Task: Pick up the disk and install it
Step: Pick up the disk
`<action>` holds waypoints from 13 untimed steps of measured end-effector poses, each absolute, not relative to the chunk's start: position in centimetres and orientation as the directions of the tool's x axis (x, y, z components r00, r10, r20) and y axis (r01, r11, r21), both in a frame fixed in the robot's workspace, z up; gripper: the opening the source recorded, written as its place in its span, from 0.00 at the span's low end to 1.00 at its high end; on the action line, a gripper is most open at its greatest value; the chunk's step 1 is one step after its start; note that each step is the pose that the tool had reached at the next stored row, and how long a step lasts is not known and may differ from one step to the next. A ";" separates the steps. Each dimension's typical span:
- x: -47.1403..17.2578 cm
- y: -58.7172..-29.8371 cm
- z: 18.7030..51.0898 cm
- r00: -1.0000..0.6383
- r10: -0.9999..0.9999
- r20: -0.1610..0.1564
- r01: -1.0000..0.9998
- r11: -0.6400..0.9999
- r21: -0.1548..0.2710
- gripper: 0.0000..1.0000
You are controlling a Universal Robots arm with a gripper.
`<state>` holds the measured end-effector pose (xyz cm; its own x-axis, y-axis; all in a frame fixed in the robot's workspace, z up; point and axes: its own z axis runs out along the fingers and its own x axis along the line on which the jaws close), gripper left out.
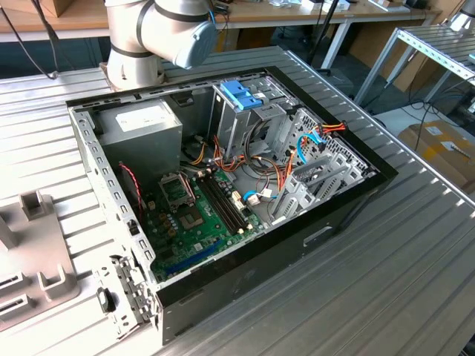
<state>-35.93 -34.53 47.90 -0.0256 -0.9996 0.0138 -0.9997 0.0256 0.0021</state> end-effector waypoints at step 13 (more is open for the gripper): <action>-34.0 -34.5 47.9 -0.026 -1.000 0.014 -1.000 0.026 0.002 0.35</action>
<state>-33.96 -34.53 47.90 -0.0258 -0.9996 0.0139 -0.9997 0.0258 0.0021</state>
